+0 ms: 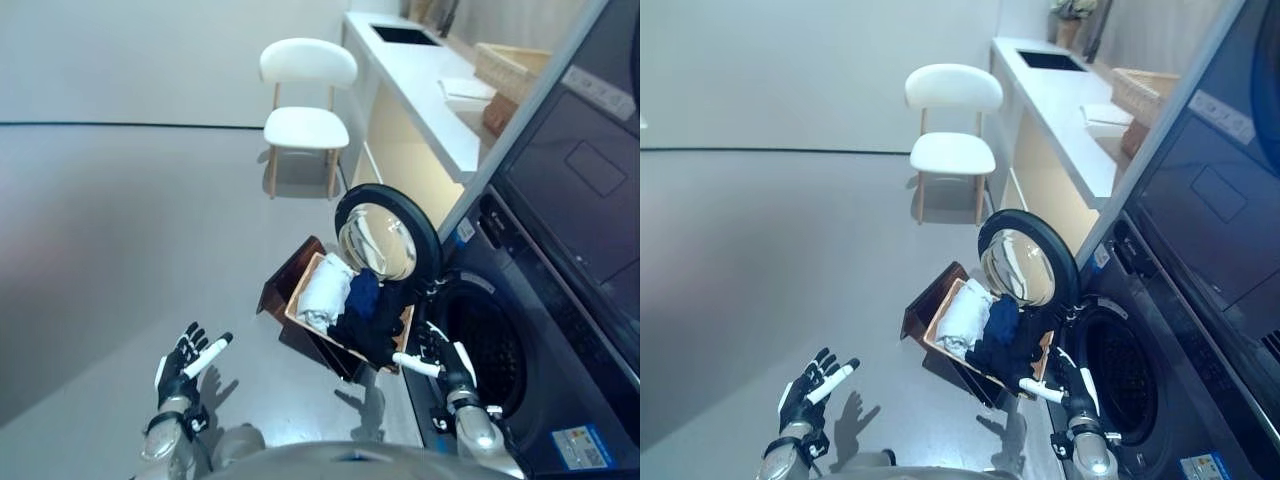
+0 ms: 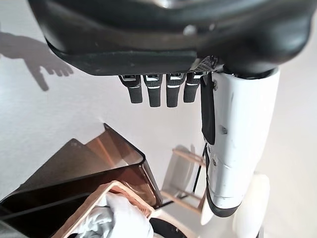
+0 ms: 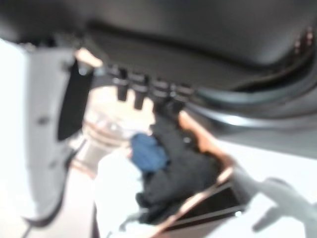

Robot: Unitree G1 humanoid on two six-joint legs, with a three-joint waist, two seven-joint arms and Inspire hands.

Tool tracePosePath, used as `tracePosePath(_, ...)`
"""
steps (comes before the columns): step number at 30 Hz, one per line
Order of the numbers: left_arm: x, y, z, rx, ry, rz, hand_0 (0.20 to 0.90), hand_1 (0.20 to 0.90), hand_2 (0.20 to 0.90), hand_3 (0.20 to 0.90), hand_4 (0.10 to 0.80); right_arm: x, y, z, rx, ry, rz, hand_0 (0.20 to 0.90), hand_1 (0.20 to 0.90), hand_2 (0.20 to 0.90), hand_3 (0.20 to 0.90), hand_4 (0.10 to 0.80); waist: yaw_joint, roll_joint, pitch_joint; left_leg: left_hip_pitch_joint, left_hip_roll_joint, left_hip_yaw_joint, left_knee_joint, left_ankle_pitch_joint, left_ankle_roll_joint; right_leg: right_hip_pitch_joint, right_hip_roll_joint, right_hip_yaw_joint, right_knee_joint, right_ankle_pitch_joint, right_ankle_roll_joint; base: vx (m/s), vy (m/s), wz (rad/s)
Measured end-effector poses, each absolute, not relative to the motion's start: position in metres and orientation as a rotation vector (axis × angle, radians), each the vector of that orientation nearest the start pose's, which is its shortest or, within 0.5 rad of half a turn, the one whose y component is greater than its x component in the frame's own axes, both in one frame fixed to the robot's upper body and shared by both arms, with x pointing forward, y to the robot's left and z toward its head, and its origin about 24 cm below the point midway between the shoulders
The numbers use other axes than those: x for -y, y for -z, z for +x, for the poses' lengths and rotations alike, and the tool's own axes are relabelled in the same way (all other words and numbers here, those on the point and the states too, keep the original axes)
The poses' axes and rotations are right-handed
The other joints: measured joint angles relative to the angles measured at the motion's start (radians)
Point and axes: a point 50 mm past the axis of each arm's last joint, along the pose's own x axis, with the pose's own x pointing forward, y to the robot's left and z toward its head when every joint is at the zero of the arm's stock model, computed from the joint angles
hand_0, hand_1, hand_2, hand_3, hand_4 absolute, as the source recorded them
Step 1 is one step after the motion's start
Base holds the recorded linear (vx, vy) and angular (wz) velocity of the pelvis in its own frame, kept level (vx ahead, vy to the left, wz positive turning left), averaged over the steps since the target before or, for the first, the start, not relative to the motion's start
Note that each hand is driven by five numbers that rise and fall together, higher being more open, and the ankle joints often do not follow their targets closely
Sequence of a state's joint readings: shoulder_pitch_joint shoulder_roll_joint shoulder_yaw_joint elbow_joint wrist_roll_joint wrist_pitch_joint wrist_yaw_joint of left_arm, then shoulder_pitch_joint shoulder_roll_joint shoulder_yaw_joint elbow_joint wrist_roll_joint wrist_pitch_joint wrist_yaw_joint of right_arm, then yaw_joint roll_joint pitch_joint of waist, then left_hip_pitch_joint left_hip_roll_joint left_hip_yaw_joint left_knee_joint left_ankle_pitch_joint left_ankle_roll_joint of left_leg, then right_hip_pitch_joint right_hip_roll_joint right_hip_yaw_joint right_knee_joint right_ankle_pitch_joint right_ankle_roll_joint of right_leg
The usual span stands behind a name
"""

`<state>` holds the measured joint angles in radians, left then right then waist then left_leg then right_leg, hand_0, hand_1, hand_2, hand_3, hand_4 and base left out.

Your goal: Pick up the clothes and place them into the washing machine

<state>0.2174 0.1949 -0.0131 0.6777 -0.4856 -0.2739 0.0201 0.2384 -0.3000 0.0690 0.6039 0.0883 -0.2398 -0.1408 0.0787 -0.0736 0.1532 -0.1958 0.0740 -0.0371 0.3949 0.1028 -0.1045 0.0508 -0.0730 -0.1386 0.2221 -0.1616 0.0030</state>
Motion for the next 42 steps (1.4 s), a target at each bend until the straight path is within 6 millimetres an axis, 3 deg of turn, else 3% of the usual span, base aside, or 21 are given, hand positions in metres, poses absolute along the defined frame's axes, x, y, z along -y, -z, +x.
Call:
tracePosePath(2,-0.228,0.112,0.123,-0.606,-0.354,-0.225,0.900,0.900,0.900,0.900,0.800,0.247,0.094,0.137,-0.579,0.210,-0.271,0.900,0.900,0.900,0.900,0.800,0.001,0.003,0.004,-0.026,0.002,-0.013,-0.011,-0.003,0.002,-0.016,-0.003,0.004,0.008,0.002,-0.005,0.147,0.014,-0.44)
tracePosePath(4,-0.227,0.114,0.117,-0.622,-0.359,-0.227,0.900,0.900,0.900,0.900,0.800,0.247,0.093,0.138,-0.575,0.214,-0.273,0.900,0.900,0.900,0.900,0.800,0.017,0.012,0.009,-0.009,0.010,-0.036,-0.151,-0.015,-0.006,-0.039,0.000,0.039,0.012,0.008,-0.014,0.181,0.045,-0.43)
tracePosePath(7,-0.224,0.117,0.118,-0.632,-0.362,-0.235,0.900,0.900,0.900,0.900,0.800,0.248,0.092,0.139,-0.571,0.224,-0.281,0.900,0.900,0.900,0.900,0.800,0.016,0.046,0.030,0.004,0.054,-0.044,-0.325,-0.018,-0.011,-0.046,0.028,0.084,0.017,0.013,-0.022,0.170,0.060,-0.32)
tracePosePath(10,-0.219,0.120,0.113,-0.650,-0.376,-0.257,0.900,0.900,0.900,0.900,0.800,0.248,0.090,0.145,-0.554,0.220,-0.288,0.900,0.900,0.900,0.900,0.800,0.028,0.087,0.032,0.052,0.086,-0.028,-0.349,-0.068,-0.014,-0.044,0.041,0.137,0.017,0.000,0.008,0.249,0.132,-0.47)
tracePosePath(11,-0.216,0.122,0.110,-0.658,-0.390,-0.273,0.900,0.900,0.900,0.900,0.800,0.248,0.089,0.148,-0.547,0.216,-0.293,0.900,0.900,0.900,0.900,0.800,0.032,0.114,0.023,0.087,0.085,-0.029,-0.358,-0.075,0.001,-0.042,0.044,0.159,0.016,-0.003,0.036,0.250,0.167,-0.42)
tracePosePath(12,-0.216,0.122,0.111,-0.656,-0.407,-0.281,0.900,0.900,0.900,0.900,0.800,0.244,0.089,0.150,-0.543,0.202,-0.290,0.900,0.900,0.900,0.900,0.800,0.040,0.109,0.019,0.086,0.069,-0.013,-0.336,-0.070,0.006,-0.031,0.027,0.184,-0.013,-0.003,0.046,0.269,0.204,-0.44)
tracePosePath(13,-0.218,0.119,0.115,-0.636,-0.410,-0.284,0.900,0.900,0.900,0.900,0.800,0.239,0.089,0.153,-0.534,0.183,-0.288,0.900,0.900,0.900,0.900,0.800,0.048,0.108,0.018,0.088,0.061,0.011,-0.327,-0.048,0.046,-0.021,0.017,0.182,-0.011,-0.006,0.049,0.177,0.142,-0.28)
tracePosePath(14,-0.221,0.118,0.116,-0.628,-0.415,-0.279,0.900,0.900,0.900,0.900,0.800,0.235,0.090,0.153,-0.535,0.177,-0.278,0.900,0.900,0.900,0.900,0.800,0.047,0.097,0.015,0.087,0.051,0.022,-0.321,-0.034,0.058,-0.020,0.001,0.182,0.008,-0.020,0.051,0.285,0.264,-0.29)
tracePosePath(15,-0.229,0.115,0.121,-0.613,-0.418,-0.261,0.900,0.900,0.900,0.900,0.800,0.225,0.093,0.153,-0.541,0.163,-0.253,0.900,0.900,0.900,0.900,0.800,0.044,0.063,-0.001,0.092,0.021,0.046,-0.319,-0.022,0.069,-0.018,-0.027,0.185,0.007,-0.039,0.073,0.283,0.264,-0.11)
tracePosePath(16,-0.232,0.111,0.128,-0.594,-0.423,-0.251,0.900,0.900,0.900,0.900,0.800,0.220,0.095,0.154,-0.545,0.169,-0.232,0.900,0.900,0.900,0.900,0.800,0.034,0.049,-0.004,0.083,-0.001,0.043,-0.277,-0.051,0.087,0.017,-0.056,0.178,-0.046,-0.023,0.108,0.283,0.264,-0.11)
tracePosePath(17,-0.232,0.110,0.132,-0.585,-0.420,-0.250,0.900,0.900,0.900,0.900,0.800,0.218,0.096,0.154,-0.549,0.172,-0.228,0.900,0.900,0.900,0.900,0.800,0.036,0.048,-0.007,0.075,-0.006,0.049,-0.262,-0.066,0.083,0.031,-0.063,0.182,-0.060,-0.022,0.108,0.272,0.206,-0.07)
tracePosePath(21,-0.233,0.095,0.162,-0.487,-0.415,-0.247,0.900,0.900,0.900,0.900,0.800,0.212,0.095,0.162,-0.538,0.166,-0.222,0.900,0.900,0.900,0.900,0.800,0.048,0.018,-0.023,0.046,-0.047,0.085,-0.202,-0.117,0.120,0.043,-0.113,0.178,-0.105,-0.004,0.127,0.246,0.191,-0.09)
tracePosePath(22,-0.234,0.094,0.162,-0.476,-0.419,-0.245,0.900,0.900,0.900,0.900,0.800,0.211,0.093,0.167,-0.525,0.161,-0.221,0.900,0.900,0.900,0.900,0.800,0.047,0.015,-0.027,0.048,-0.053,0.097,-0.204,-0.124,0.126,0.046,-0.123,0.178,-0.111,0.002,0.139,0.189,0.172,0.00)
tracePosePath(28,-0.238,0.097,0.153,-0.494,-0.455,-0.229,0.900,0.900,0.900,0.900,0.800,0.205,0.088,0.179,-0.487,0.162,-0.187,0.900,0.900,0.900,0.900,0.800,0.051,-0.008,-0.079,0.030,-0.098,0.119,-0.240,-0.146,0.157,0.003,-0.165,0.167,-0.111,0.020,0.136,0.183,0.188,-0.03)
tracePosePath(30,-0.238,0.101,0.144,-0.522,-0.466,-0.229,0.900,0.900,0.900,0.900,0.800,0.206,0.087,0.179,-0.486,0.181,-0.190,0.900,0.900,0.900,0.900,0.800,0.049,-0.006,-0.106,0.032,-0.109,0.124,-0.266,-0.144,0.163,-0.019,-0.178,0.169,-0.093,0.027,0.131,0.170,0.209,-0.07)
tracePosePath(32,-0.239,0.103,0.140,-0.535,-0.478,-0.225,0.900,0.900,0.900,0.900,0.800,0.207,0.087,0.181,-0.483,0.189,-0.190,0.900,0.900,0.900,0.900,0.800,0.048,0.005,-0.122,0.040,-0.125,0.136,-0.285,-0.136,0.182,-0.048,-0.185,0.169,-0.047,0.048,0.113,0.189,0.260,-0.09)
tracePosePath(36,-0.240,0.103,0.138,-0.539,-0.480,-0.221,0.900,0.900,0.900,0.900,0.800,0.206,0.085,0.184,-0.481,0.187,-0.188,0.900,0.900,0.900,0.900,0.800,0.047,0.033,-0.120,0.097,-0.145,0.148,-0.313,-0.137,0.224,-0.126,-0.201,0.166,0.152,0.085,0.105,0.143,0.262,-0.11)
tracePosePath(37,-0.240,0.104,0.138,-0.540,-0.481,-0.221,0.900,0.900,0.900,0.900,0.800,0.205,0.084,0.187,-0.474,0.186,-0.185,0.900,0.900,0.900,0.900,0.800,0.045,0.056,-0.105,0.132,-0.141,0.156,-0.341,-0.128,0.242,-0.153,-0.222,0.123,0.244,0.120,0.106,0.162,0.151,-0.08)
tracePosePath(39,-0.242,0.102,0.138,-0.534,-0.487,-0.218,0.900,0.900,0.900,0.900,0.800,0.205,0.084,0.187,-0.475,0.180,-0.187,0.900,0.900,0.900,0.900,0.800,0.035,0.069,-0.097,0.168,-0.146,0.161,-0.372,-0.137,0.249,-0.182,-0.231,0.094,0.300,0.129,0.109,0.131,0.060,-0.06)
tracePosePath(41,-0.248,0.100,0.138,-0.520,-0.497,-0.211,0.900,0.900,0.900,0.900,0.800,0.203,0.082,0.190,-0.465,0.169,-0.185,0.900,0.900,0.900,0.900,0.800,0.038,0.079,-0.089,0.178,-0.148,0.173,-0.396,-0.126,0.262,-0.218,-0.235,0.059,0.249,0.125,0.113,0.085,-0.009,0.07)
tracePosePath(42,-0.249,0.099,0.139,-0.516,-0.500,-0.212,0.900,0.900,0.900,0.900,0.800,0.202,0.081,0.193,-0.456,0.167,-0.185,0.900,0.900,0.900,0.900,0.800,0.038,0.083,-0.082,0.180,-0.148,0.174,-0.405,-0.120,0.267,-0.226,-0.237,0.038,0.211,0.113,0.132,0.127,-0.077,0.22)
